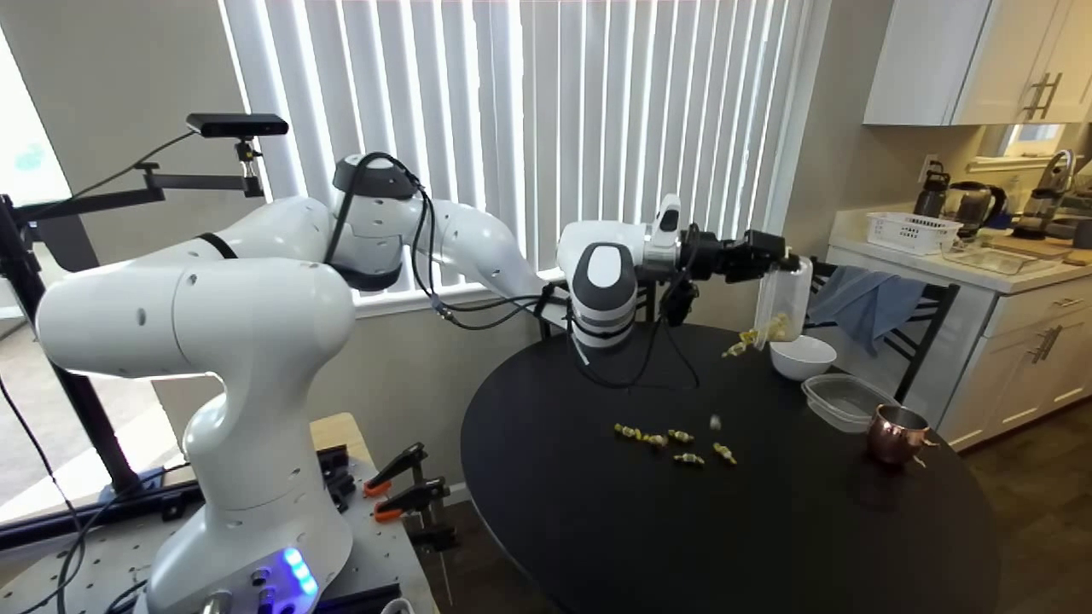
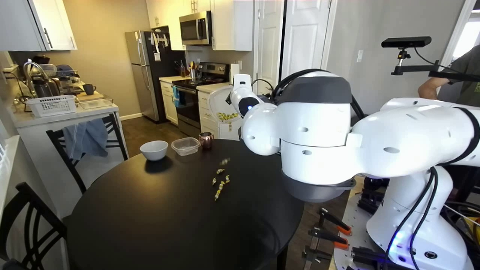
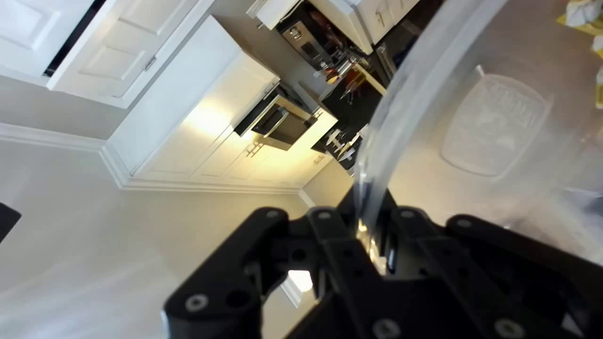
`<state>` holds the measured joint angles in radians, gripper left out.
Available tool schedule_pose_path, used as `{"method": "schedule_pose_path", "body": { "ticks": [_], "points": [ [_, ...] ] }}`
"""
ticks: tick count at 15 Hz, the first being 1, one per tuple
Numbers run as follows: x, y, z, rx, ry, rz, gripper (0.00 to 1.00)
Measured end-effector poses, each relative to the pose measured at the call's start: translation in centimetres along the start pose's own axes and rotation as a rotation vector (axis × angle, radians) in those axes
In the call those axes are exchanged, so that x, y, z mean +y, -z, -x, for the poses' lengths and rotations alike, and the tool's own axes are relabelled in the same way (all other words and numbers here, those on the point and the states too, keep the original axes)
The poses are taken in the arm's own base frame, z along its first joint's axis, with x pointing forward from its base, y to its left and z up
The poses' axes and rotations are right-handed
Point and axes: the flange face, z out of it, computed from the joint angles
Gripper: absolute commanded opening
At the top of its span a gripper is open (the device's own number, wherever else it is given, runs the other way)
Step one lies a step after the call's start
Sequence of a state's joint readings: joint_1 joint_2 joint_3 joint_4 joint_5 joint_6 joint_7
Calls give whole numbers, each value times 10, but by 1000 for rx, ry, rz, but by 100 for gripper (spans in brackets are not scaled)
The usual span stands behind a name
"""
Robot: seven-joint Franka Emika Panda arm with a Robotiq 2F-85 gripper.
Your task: Pour the contents in the clear bowl onto the table.
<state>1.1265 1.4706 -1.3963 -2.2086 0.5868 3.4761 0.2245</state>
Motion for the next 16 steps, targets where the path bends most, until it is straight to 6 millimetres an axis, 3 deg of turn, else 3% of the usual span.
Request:
{"method": "schedule_pose_path", "body": {
  "ticks": [5, 9, 13, 16],
  "points": [
    [30, 6, -59, 103, -16, 84, 1],
    [68, 5, -98, 164, -7, 170, 1],
    [117, -5, -129, 204, 14, 272, 1],
    [151, -16, -141, 217, 35, 340, 1]
  ]
}}
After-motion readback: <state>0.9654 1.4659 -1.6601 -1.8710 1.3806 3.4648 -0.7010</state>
